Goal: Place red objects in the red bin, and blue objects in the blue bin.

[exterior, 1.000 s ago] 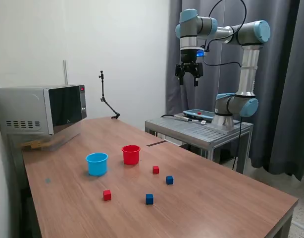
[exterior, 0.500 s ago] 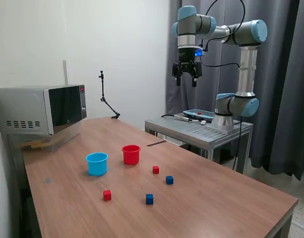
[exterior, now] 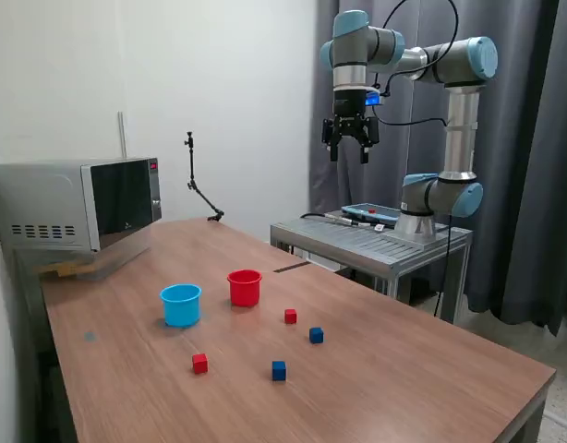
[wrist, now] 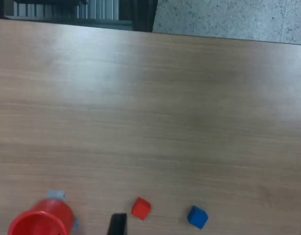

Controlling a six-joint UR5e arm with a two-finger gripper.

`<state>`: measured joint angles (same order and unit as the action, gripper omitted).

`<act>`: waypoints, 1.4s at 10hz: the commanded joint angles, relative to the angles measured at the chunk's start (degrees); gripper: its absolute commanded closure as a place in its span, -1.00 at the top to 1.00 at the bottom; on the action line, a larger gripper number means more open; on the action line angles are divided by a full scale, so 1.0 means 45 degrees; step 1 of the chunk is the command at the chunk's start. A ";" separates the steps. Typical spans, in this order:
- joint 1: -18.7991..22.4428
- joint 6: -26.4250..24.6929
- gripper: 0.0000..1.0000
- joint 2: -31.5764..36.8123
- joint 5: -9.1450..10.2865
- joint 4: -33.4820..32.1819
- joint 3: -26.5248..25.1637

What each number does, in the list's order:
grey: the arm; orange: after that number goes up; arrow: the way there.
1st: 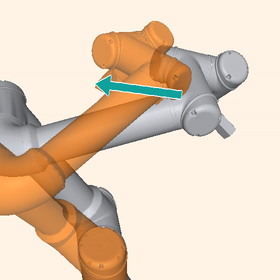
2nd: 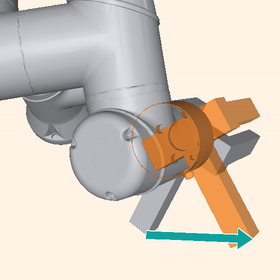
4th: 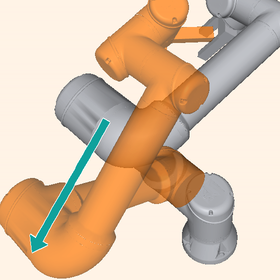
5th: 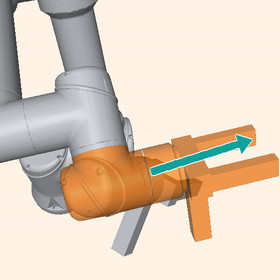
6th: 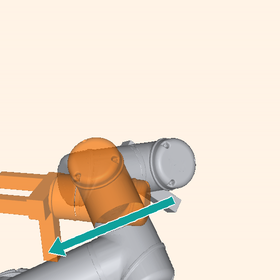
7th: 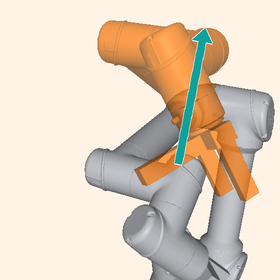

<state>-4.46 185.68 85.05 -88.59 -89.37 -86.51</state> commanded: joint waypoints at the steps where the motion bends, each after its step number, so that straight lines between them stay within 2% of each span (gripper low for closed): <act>1: 0.0016 0.0007 1.00 0.0064 -0.0019 -0.0003 -0.0015; 5: 0.0035 -0.0013 1.00 -0.0187 0.0000 -0.0119 0.0237; 8: 0.0191 -0.0032 1.00 -0.1398 0.0058 -0.0587 0.0901; 10: 0.0191 -0.0013 1.00 -0.2003 0.0273 -0.0725 0.1350; 14: 0.0230 0.0026 1.00 -0.3468 0.0273 -0.0938 0.1977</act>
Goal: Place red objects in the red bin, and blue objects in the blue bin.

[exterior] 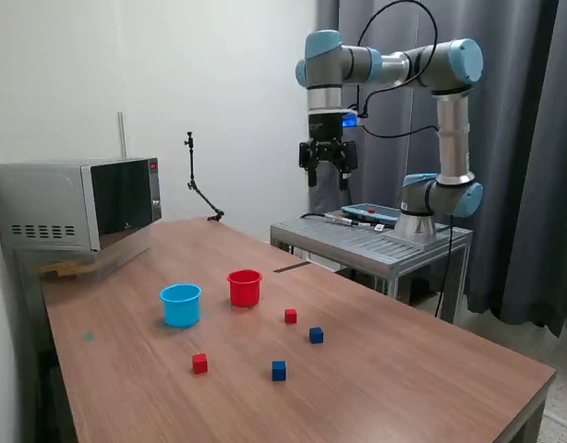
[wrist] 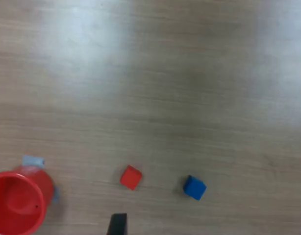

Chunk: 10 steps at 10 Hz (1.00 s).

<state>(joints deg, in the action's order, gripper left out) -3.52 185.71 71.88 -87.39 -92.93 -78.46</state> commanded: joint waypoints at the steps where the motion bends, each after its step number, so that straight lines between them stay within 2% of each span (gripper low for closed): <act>1: 0.0215 0.0038 1.00 -0.0854 -0.0013 -0.0498 0.0209; 4: 0.0586 0.0234 1.00 -0.1713 0.0006 -0.0773 0.0364; 8: 0.1250 0.0311 1.00 -0.2750 0.0006 -0.2022 0.1300; 10: 0.1544 0.0409 1.00 -0.3393 0.0006 -0.2045 0.1944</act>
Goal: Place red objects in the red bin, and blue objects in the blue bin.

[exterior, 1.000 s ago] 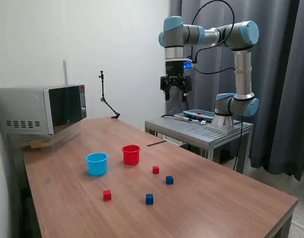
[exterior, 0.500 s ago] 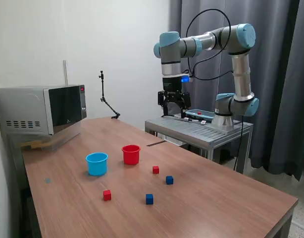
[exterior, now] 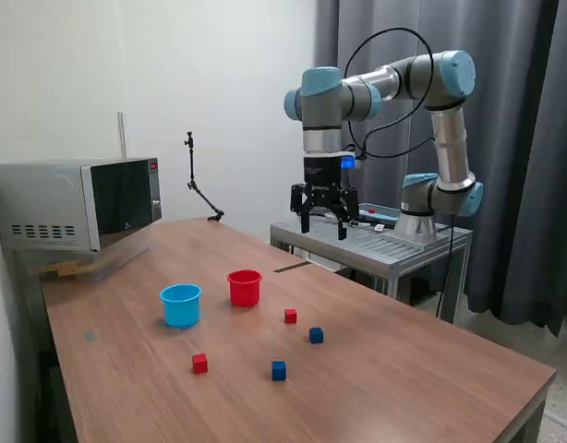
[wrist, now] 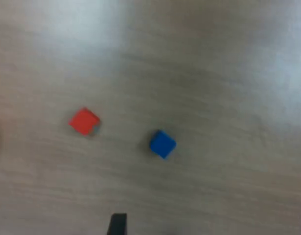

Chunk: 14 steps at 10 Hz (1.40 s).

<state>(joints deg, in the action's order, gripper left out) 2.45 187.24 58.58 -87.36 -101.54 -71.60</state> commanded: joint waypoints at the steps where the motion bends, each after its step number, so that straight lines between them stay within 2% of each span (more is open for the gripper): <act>1: 0.0237 0.0090 1.00 -0.0808 0.0019 -0.0149 0.0694; 3: 0.0530 0.0167 1.00 -0.1434 0.0019 -0.0227 0.0989; 5: 0.0686 0.0361 1.00 -0.2020 0.0330 -0.0267 0.1184; 8: 0.0784 0.0654 1.00 -0.3132 0.0488 -0.0384 0.2314; 10: 0.0863 0.0793 1.00 -0.3739 0.1110 -0.0384 0.2998; 11: 0.0863 0.0696 1.00 -0.3935 0.1326 -0.0442 0.3156; 13: 0.0843 0.0482 1.00 -0.4112 0.2048 -0.1025 0.3216; 14: 0.0785 -0.0931 1.00 -0.4248 0.2031 -0.1241 0.3236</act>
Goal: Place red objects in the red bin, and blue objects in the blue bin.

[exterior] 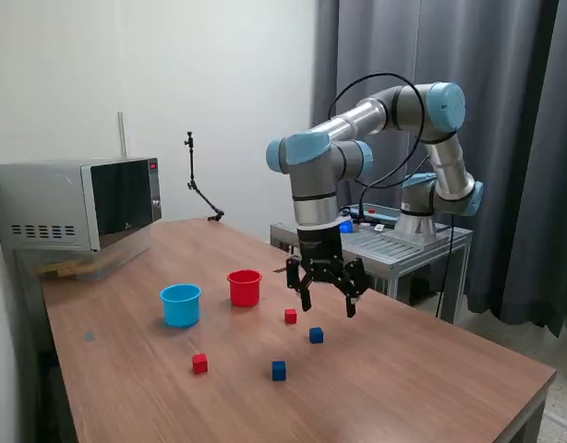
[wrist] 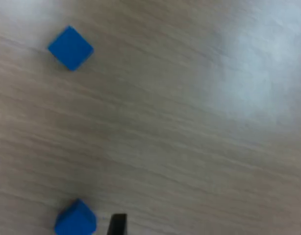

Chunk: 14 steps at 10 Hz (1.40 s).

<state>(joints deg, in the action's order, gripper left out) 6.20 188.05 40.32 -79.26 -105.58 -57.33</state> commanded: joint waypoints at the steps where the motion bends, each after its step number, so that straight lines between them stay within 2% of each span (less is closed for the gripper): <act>1: -0.0049 -0.1530 1.00 -0.0229 0.0231 -0.0405 0.0064; 2: -0.0049 -0.1631 1.00 -0.0268 0.0212 -0.0406 0.0084; 4: -0.0069 -0.3614 1.00 -0.0307 0.0076 -0.0909 0.0065; 5: -0.0088 -0.3856 1.00 -0.0326 0.0017 -0.0991 0.0084; 6: -0.0108 -0.4245 1.00 -0.0327 -0.0235 -0.0992 0.0065; 8: -0.0108 -0.5805 1.00 -0.0404 -0.0860 -0.0992 -0.0246; 10: -0.0108 -0.6336 1.00 -0.0579 -0.0921 -0.0992 -0.0560; 14: -0.0147 -0.6495 1.00 -0.1594 -0.0902 -0.0972 0.0491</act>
<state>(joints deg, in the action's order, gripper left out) 5.58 159.01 34.84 -83.32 -109.97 -56.85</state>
